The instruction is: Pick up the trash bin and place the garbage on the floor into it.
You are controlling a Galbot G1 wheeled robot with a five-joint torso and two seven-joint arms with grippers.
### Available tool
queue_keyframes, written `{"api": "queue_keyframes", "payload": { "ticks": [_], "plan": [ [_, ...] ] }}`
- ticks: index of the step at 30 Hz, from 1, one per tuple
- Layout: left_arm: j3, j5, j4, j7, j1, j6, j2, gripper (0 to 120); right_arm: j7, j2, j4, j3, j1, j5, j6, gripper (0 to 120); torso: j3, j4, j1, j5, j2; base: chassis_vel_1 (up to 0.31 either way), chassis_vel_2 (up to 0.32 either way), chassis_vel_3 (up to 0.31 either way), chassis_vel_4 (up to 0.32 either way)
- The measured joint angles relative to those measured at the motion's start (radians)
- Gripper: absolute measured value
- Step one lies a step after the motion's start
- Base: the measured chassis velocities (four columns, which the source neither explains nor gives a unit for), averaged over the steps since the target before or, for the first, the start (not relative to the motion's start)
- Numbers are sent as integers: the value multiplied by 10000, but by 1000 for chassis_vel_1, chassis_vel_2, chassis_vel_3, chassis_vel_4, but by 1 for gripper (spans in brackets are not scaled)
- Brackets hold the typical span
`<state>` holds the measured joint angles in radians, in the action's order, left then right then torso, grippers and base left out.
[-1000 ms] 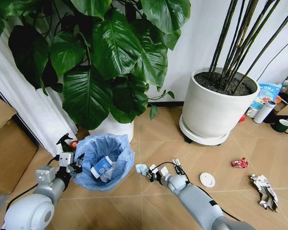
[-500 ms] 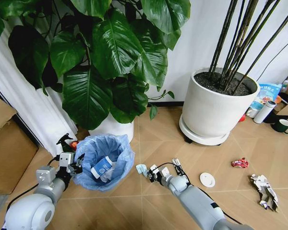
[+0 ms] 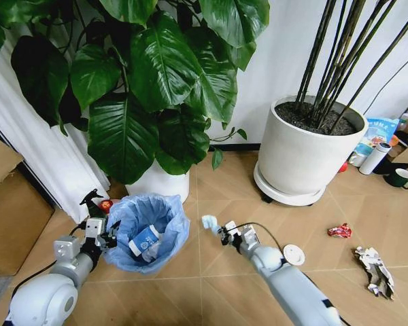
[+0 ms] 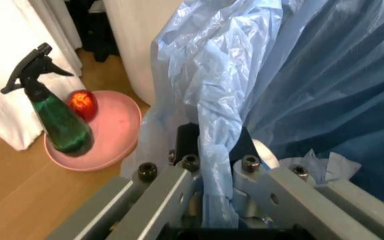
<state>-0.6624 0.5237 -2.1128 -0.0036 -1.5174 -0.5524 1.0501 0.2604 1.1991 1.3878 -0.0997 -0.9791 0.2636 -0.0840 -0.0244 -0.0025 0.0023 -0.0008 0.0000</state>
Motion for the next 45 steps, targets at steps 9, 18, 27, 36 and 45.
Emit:
{"api": "queue_keyframes", "payload": {
  "ticks": [9,18,27,36,45],
  "plan": [
    [546,291,424,-7,332,-157,-291,0,-403,-1735,3862,-359,-898,1381,-473,0,0,-1,-1,-9,0,0,0,0,0],
    [1366,484,896,72,1068,-278,-508,0,-808,-2440,6042,156,-1123,2246,-907,0,-1,0,0,-15,0,0,0,0,0],
    [1902,733,1179,-64,1803,-398,-687,0,-989,-2735,6690,1114,-1084,2356,-1023,0,-1,-1,0,-12,0,0,0,0,0],
    [2059,850,1204,-176,1998,-481,-760,0,-1439,-2598,6281,2417,-330,2280,-1261,0,-1,1,0,-12,0,0,0,0,0],
    [2004,857,1126,-193,1925,-494,-750,0,-1747,-2472,6004,2912,-61,2190,-1333,30,-1,0,0,-12,0,0,0,0,0]
  ]
}}
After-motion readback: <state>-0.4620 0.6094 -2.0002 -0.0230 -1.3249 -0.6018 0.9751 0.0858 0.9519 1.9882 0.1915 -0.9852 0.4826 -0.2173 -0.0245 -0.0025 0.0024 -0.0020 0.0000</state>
